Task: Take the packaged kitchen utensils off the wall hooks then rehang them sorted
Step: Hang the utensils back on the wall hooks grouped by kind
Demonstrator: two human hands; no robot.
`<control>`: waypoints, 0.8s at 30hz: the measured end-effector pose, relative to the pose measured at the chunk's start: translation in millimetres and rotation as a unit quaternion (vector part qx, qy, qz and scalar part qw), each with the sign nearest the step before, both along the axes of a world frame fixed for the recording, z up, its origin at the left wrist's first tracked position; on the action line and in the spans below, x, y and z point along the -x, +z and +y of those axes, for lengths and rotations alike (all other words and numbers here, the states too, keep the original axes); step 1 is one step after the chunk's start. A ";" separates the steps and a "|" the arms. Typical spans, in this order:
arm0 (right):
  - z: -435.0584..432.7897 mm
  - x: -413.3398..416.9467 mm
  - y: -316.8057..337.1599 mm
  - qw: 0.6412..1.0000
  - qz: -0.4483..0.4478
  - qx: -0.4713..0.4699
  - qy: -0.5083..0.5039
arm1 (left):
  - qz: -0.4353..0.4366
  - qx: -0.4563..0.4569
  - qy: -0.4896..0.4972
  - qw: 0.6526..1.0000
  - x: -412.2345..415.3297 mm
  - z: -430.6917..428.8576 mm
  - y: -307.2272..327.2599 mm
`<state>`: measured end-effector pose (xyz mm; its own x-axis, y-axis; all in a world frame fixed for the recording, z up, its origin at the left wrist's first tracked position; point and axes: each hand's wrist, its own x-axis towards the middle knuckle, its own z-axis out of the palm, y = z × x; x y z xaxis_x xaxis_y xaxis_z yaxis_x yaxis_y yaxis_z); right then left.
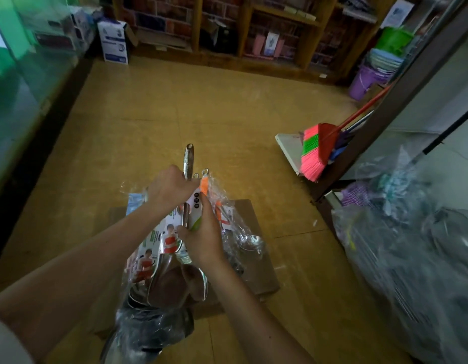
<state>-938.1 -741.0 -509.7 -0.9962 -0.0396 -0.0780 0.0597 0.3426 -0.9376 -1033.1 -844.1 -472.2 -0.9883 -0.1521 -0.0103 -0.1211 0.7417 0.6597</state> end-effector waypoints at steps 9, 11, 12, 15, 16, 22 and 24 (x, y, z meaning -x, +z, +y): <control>71.3 -27.5 71.7 0.990 0.102 -0.058 -0.081 | 0.094 -0.065 -0.075 0.991 -31.2 75.5 101.4; 93.8 -38.5 83.8 0.985 0.124 -0.066 -0.101 | 0.118 -0.065 -0.093 0.986 -41.6 99.1 121.4; 104.5 -44.6 89.7 0.982 0.136 -0.074 -0.111 | 0.129 -0.071 -0.106 0.983 -46.8 111.2 130.0; 134.7 -64.1 109.5 0.974 0.156 -0.080 -0.141 | 0.159 -0.087 -0.140 0.973 -64.8 146.4 154.6; 145.2 -71.0 116.8 0.971 0.164 -0.082 -0.152 | 0.170 -0.091 -0.152 0.969 -71.3 159.1 162.9; 209.0 -109.6 162.7 0.948 0.209 -0.127 -0.205 | 0.224 -0.098 -0.209 0.947 -111.9 233.6 213.3; 230.0 -118.5 173.1 0.936 0.232 -0.139 -0.227 | 0.248 -0.102 -0.232 0.935 -126.8 258.1 227.4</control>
<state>-819.6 -511.0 -336.7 -0.8345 0.3534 0.4228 -0.1337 0.6145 -0.7775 -906.3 -586.0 -244.8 -0.8387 0.2497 0.4840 0.5404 0.4910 0.6833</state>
